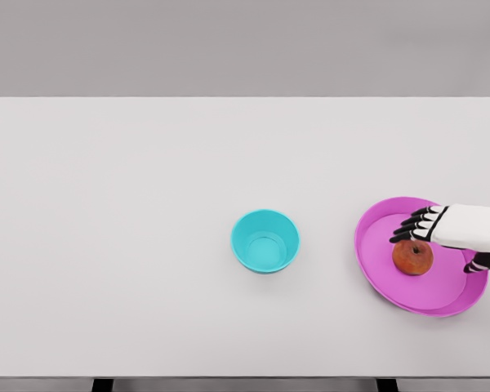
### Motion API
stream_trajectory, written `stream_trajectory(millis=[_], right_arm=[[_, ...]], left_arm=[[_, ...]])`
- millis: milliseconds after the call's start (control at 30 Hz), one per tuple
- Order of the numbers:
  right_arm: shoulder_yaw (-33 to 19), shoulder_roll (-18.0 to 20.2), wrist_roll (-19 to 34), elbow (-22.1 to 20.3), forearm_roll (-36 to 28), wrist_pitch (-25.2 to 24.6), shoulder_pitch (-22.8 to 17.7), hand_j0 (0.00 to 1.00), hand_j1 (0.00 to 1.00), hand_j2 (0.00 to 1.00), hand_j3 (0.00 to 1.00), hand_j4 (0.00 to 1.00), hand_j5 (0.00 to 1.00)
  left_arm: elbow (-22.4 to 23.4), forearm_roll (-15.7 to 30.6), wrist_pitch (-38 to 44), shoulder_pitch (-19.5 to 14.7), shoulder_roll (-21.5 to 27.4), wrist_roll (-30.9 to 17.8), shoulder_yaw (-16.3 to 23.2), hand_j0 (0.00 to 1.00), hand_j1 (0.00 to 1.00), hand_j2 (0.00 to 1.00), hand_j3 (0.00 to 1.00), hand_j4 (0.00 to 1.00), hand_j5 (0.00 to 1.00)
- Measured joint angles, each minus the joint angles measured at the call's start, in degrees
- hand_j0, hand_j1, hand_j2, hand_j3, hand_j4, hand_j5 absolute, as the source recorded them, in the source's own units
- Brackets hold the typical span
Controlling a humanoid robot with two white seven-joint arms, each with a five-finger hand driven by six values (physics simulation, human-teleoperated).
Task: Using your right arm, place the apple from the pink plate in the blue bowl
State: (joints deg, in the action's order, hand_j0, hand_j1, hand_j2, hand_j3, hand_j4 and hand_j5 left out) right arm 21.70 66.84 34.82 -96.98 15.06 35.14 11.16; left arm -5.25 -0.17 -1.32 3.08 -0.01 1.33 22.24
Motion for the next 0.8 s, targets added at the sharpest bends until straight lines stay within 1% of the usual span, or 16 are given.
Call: stream_trajectory(millis=[133,333,400,567,667,800], right_arm=[[0.23,-1.60,0.14,1.59,0.33,0.00,0.70,1.00,1.00,1.00,1.00,1.00,1.00],[0.75,-2.96,0.19,2.10,0.42,-0.01,2.37,1.00,1.00,1.00,1.00,1.00,1.00],[2.04,-3.36,0.19,2.34,0.44,-0.03,4.31,1.00,1.00,1.00,1.00,1.00,1.00],[4.19,-3.95,0.20,2.76,0.55,0.00,4.39,1.00,1.00,1.00,1.00,1.00,1.00],[5.34,-4.11,0.19,2.84,0.58,-0.02,6.06,1.00,1.00,1.00,1.00,1.00,1.00],[7.26,-4.33,0.20,2.94,0.61,0.00,6.50,1.00,1.00,1.00,1.00,1.00,1.00]], left_arm=[[0.01,0.00,0.00,0.00,0.00,0.00,0.00,1.00,1.00,1.00,1.00,1.00,1.00],[0.03,0.00,0.00,0.00,0.00,0.00,0.00,1.00,1.00,1.00,1.00,1.00,1.00],[0.04,0.00,0.00,0.00,0.00,0.00,0.00,1.00,1.00,1.00,1.00,1.00,1.00],[0.01,0.00,0.00,0.00,0.00,0.00,0.00,1.00,1.00,1.00,1.00,1.00,1.00],[0.02,0.00,0.00,0.00,0.00,0.00,0.00,1.00,1.00,1.00,1.00,1.00,1.00],[0.00,0.00,0.00,0.00,0.00,0.00,0.00,1.00,1.00,1.00,1.00,1.00,1.00]])
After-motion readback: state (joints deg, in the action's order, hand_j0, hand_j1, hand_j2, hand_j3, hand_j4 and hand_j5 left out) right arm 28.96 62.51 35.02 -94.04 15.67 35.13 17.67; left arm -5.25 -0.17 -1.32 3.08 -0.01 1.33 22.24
